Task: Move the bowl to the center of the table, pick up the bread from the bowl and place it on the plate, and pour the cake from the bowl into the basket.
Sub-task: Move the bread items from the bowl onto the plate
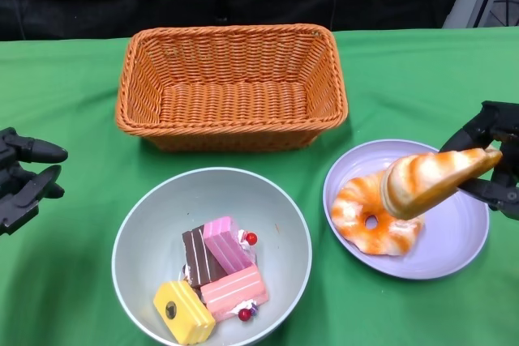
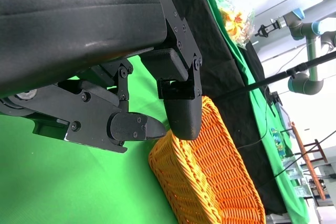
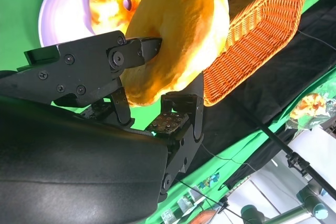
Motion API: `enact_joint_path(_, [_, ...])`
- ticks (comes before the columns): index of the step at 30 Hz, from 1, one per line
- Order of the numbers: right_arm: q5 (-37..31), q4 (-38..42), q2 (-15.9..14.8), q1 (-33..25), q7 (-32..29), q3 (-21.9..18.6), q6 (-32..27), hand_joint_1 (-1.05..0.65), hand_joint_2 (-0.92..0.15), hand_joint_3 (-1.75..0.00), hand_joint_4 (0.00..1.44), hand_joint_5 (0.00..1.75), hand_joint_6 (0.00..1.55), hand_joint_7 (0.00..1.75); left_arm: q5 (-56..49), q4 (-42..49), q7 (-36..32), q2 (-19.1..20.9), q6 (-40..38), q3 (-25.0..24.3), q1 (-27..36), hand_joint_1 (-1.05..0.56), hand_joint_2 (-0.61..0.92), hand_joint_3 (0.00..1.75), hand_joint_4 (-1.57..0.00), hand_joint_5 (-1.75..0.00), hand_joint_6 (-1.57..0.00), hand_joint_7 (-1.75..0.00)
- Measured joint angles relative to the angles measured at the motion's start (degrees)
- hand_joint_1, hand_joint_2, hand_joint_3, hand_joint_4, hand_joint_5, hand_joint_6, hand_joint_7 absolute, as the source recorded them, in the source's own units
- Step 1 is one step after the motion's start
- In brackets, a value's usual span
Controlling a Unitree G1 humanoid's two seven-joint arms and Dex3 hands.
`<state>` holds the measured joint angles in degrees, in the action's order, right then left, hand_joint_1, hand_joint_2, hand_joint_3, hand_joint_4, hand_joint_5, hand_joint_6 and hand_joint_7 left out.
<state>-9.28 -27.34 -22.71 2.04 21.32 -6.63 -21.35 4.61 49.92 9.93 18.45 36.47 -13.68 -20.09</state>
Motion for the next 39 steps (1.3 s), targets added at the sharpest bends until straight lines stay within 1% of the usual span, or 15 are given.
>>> enact_joint_path(3, [0.3, 1.1, -1.9, 0.0, 1.0, -0.5, -2.2, -0.08, -0.92, -0.2, 0.62, 1.63, 0.57, 1.2, 0.0, 0.4, 0.0, 0.0, 0.0, 0.0, -0.4, -0.1, 0.92, 0.3, -0.82, -1.18, -0.85, -0.85])
enact_joint_path(9, [-0.5, 4.9, -5.1, 0.3, 1.2, -1.0, -2.5, -0.11, -0.92, -0.17, 0.64, 1.61, 0.58, 1.19, 0.1, 0.7, 0.0, 0.1, 0.0, -0.1, -0.8, -0.1, 0.92, 0.29, -0.81, -1.19, -0.85, -0.85])
enact_joint_path(14, [-2.2, 7.3, -6.9, 1.1, 1.0, -0.9, -2.5, -0.1, -0.92, -0.16, 0.62, 1.73, 0.58, 1.16, 0.1, 0.7, 0.0, 0.1, 0.0, -0.1, -0.8, -0.08, 0.92, 0.3, -0.81, -1.19, -0.86, -0.85])
enact_joint_path(18, [-2.5, 9.2, -8.1, 1.9, 1.1, -0.6, -2.4, -0.11, -0.92, -0.16, 0.59, 1.73, 0.57, 1.15, 0.3, 0.8, 0.0, 0.1, 0.0, -0.1, -0.8, -0.09, 0.92, 0.3, -0.81, -1.18, -0.86, -0.84])
enact_joint_path(20, [-2.6, 10.0, -8.7, 2.1, 1.1, -0.1, -2.2, -0.11, -0.92, -0.15, 0.6, 1.74, 0.58, 1.15, 0.3, 0.9, 0.1, 0.1, 0.0, -0.1, -0.8, -0.09, 0.92, 0.3, -0.81, -1.17, -0.87, -0.83])
enact_joint_path(27, [-5.1, 11.3, -9.1, 2.3, 0.0, 1.6, -1.7, -0.14, -0.92, -0.12, 0.61, 1.73, 0.61, 1.11, 0.3, 0.9, 0.0, 0.1, 0.0, -0.1, -0.8, -0.09, 0.92, 0.31, -0.8, -1.17, -0.87, -0.83])
enact_joint_path(29, [-6.4, 11.9, -9.1, 2.4, -0.8, 2.4, -0.7, -0.15, -0.92, -0.12, 0.61, 1.72, 0.62, 1.1, 0.3, 0.9, 0.0, 0.1, 0.0, -0.1, -0.8, -0.09, 0.92, 0.31, -0.8, -1.17, -0.87, -0.83])
enact_joint_path(32, [-8.1, 12.9, -9.1, 2.6, -1.6, 3.5, 0.3, -0.14, -0.92, -0.11, 0.6, 1.74, 0.66, 1.02, 0.2, 0.9, 0.0, 0.1, 0.0, -0.1, -0.8, -0.09, 0.92, 0.31, -0.81, -1.18, -0.87, -0.83])
enact_joint_path(39, [-11.4, 15.2, -9.1, 3.1, -3.5, 7.0, 4.9, -0.14, -0.92, -0.12, 0.55, 1.72, 0.68, 1.0, 0.2, 0.9, 0.0, 0.1, 0.0, -0.1, -0.8, -0.09, 0.92, 0.3, -0.8, -1.18, -0.87, -0.83])
